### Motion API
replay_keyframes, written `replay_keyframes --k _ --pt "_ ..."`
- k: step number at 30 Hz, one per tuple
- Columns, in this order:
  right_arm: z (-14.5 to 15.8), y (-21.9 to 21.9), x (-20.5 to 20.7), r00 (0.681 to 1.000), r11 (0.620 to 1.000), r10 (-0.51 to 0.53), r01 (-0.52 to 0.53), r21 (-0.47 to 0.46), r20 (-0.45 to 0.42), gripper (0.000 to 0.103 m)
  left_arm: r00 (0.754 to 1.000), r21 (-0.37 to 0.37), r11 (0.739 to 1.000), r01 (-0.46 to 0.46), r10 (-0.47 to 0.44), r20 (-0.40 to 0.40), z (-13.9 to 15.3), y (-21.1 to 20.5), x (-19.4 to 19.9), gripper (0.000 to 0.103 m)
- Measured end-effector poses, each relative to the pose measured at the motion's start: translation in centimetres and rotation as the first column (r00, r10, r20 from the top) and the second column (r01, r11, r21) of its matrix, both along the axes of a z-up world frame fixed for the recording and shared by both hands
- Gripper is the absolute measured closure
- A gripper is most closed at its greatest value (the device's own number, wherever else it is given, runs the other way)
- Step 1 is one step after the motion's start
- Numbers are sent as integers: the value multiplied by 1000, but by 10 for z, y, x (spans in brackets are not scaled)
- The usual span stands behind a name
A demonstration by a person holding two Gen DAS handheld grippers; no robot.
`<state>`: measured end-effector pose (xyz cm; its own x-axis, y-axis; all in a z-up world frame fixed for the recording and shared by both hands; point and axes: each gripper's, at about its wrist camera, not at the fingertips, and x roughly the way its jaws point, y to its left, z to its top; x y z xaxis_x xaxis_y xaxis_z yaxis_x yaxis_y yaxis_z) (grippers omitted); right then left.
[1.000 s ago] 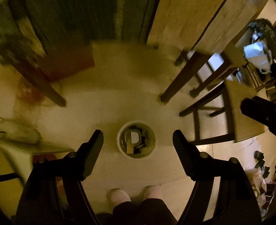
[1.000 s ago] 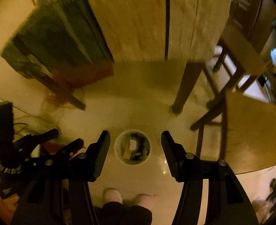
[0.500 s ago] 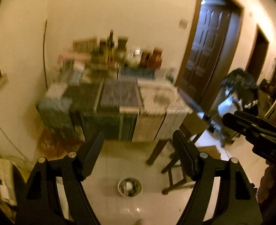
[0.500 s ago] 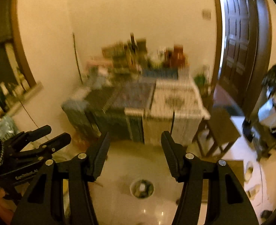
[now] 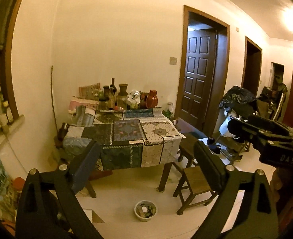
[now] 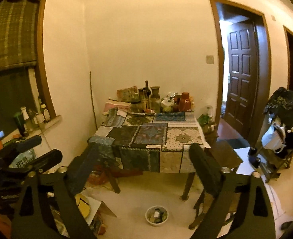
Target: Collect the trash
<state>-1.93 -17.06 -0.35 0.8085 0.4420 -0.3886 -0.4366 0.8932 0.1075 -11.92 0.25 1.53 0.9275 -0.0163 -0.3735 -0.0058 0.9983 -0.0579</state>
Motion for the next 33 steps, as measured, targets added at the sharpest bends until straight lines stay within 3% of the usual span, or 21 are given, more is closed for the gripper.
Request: replay_keyframes --k 6,15,33 --pt "3 1 -27 1000 1000 -22 23 -19 19 8 1000 -3 1000 8 -8 18 3 0 -23 7" --pt "1 -2 -49 1000 999 -31 31 -33 4 8 1000 -28 1000 9 -9 9 0 7 -26 7" --pt "-4 -2 -59 1000 999 -26 25 -37 -15 8 1000 -36 999 -2 2 -2 -3 6 -27 3"
